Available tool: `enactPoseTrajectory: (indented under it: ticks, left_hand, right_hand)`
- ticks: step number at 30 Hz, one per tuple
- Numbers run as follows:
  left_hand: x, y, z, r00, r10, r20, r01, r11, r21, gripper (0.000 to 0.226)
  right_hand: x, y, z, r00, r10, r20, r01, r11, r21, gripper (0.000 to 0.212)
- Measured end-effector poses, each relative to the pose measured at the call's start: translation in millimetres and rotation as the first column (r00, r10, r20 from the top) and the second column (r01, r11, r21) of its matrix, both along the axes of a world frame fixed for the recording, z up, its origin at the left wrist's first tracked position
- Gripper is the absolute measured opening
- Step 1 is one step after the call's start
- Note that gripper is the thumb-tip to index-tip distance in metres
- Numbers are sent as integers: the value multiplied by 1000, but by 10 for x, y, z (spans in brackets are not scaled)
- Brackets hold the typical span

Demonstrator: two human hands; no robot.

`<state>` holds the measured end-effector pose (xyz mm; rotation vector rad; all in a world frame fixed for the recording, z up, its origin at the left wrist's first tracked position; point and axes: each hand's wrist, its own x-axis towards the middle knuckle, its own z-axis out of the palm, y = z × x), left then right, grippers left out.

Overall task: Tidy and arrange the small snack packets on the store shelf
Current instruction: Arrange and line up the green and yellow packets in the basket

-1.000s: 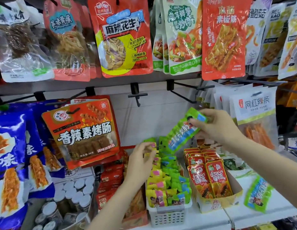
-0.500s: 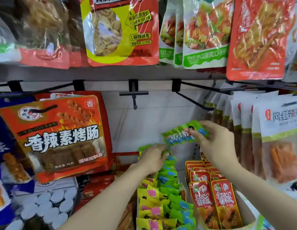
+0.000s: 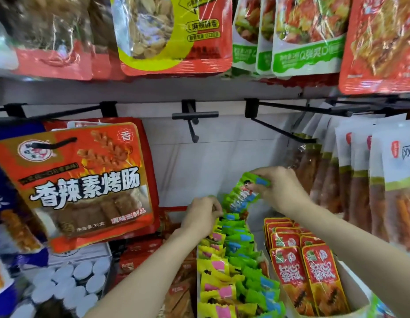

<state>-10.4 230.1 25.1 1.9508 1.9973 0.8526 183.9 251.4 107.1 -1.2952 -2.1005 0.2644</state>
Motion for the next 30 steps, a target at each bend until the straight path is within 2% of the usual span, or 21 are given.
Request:
enactPoseTrajectory:
  ticks: [3, 6, 8, 11, 15, 18, 21, 25, 27, 30]
  left_hand:
    - [59, 33, -23, 999, 36, 35, -36, 999, 8, 9]
    - [70, 45, -58, 997, 53, 58, -56, 998, 42, 9]
    - [67, 35, -85, 995, 58, 79, -65, 993, 95, 5]
    - [60, 44, -131, 994, 67, 92, -80, 985, 151, 2]
    - [79, 81, -126, 994, 54, 95, -66, 988, 136, 1]
    - [78, 94, -123, 997, 35, 62, -42, 992, 117, 3]
    - [72, 100, -117, 999, 37, 19, -39, 991, 124, 2]
    - [78, 120, -108, 991, -110, 70, 99, 985, 140, 6]
    - [77, 101, -98, 985, -135, 110, 125, 988, 95, 12]
    - [41, 110, -121, 983, -101, 150, 96, 995, 40, 39]
  right_hand:
    - [-278, 207, -81, 994, 17, 111, -6, 996, -90, 25]
    - [-414, 349, -213, 993, -19, 116, 38, 986, -164, 36]
    - [-427, 394, -236, 989, -16, 148, 37, 989, -143, 37]
    - [-392, 457, -169, 996, -16, 86, 22, 998, -65, 34]
    - [-382, 426, -340, 953, 23, 302, 31, 985, -172, 34]
    - [-396, 381, -574, 934, 50, 355, 31, 975, -219, 29]
    - [-302, 419, -564, 884, 115, 453, -2, 970, -243, 22]
    - [-160, 392, -503, 792, 121, 599, -33, 987, -156, 26]
    - [-193, 330, -563, 804, 62, 592, -25, 997, -72, 29]
    - [-314, 269, -691, 834, -10, 552, 41, 998, -43, 34]
